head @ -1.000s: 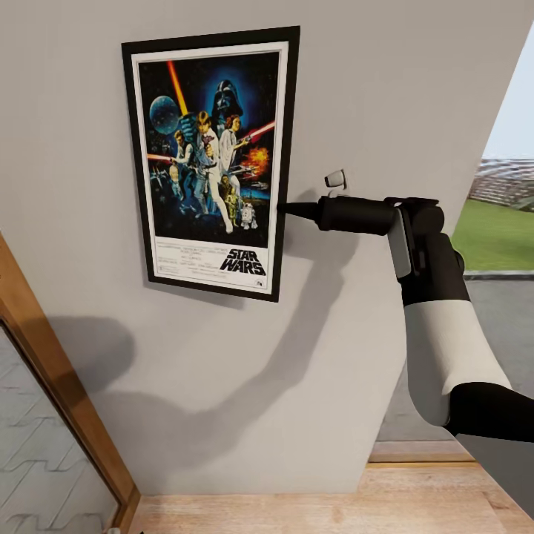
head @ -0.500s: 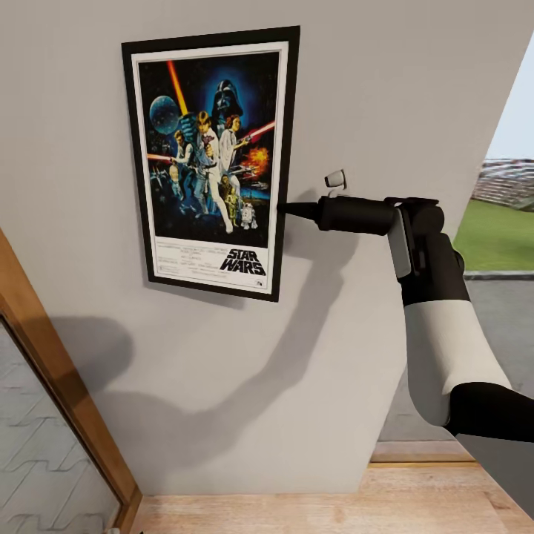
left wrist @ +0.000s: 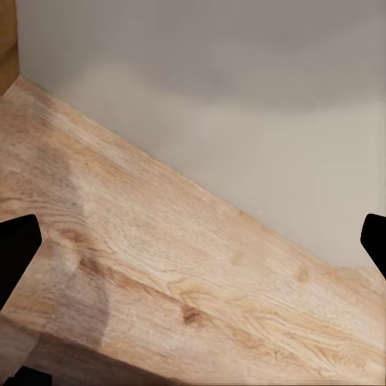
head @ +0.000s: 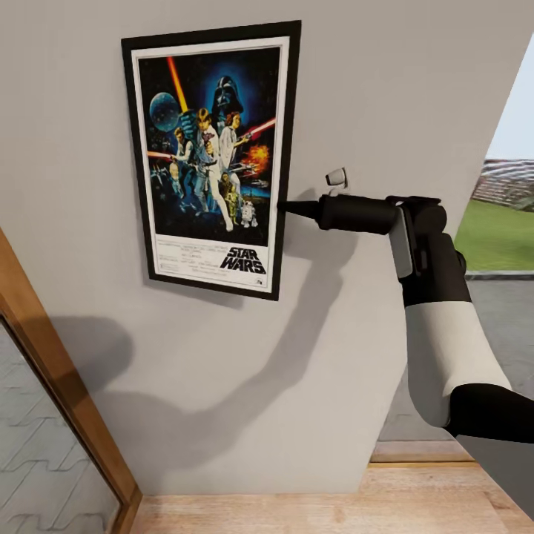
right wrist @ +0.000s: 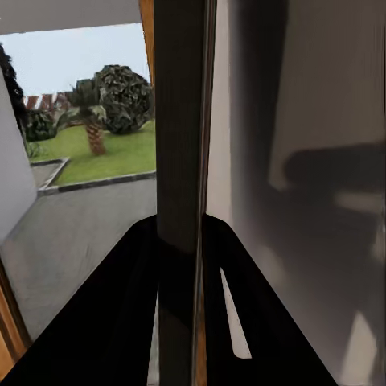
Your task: Pick up the poster from the kitchen countertop and hang it on one of the wall nails in the kitchen.
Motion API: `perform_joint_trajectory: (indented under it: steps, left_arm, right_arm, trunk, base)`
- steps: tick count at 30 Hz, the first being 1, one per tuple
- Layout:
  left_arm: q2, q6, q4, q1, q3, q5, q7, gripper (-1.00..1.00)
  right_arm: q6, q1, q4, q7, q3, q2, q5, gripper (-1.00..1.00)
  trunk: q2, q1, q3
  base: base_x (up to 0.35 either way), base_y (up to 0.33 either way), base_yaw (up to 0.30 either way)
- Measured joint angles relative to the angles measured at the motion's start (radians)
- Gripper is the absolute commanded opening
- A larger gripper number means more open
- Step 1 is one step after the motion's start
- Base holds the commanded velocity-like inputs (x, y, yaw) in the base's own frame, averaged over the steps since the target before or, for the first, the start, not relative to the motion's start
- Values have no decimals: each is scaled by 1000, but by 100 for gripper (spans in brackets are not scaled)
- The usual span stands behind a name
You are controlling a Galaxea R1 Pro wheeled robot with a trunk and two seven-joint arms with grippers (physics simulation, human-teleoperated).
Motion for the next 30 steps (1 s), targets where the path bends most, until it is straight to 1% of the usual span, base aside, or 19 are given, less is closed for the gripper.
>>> perform_joint_trajectory:
  steps: [1,14,18,30]
  left_arm:
    - [0,0,0,0,0,0,0,100]
    - [0,0,0,0,0,0,0,100]
    - [8,0,0,0,1,0,0,100]
    - [9,0,0,1,1,0,0,100]
  right_arm:
    - [0,0,-6,0,0,0,7,-100]
    - [0,0,-13,0,0,0,7,-100]
    - [-7,0,8,10,1,-1,7,-100]
    - [-9,0,15,14,0,-1,7,-100]
  trunk:
    - [0,0,0]
    - [0,0,0]
    - [0,0,0]
    - [0,0,0]
  base:
    - [0,0,0]
    - [0,0,0]
    - [0,0,0]
    - [0,0,0]
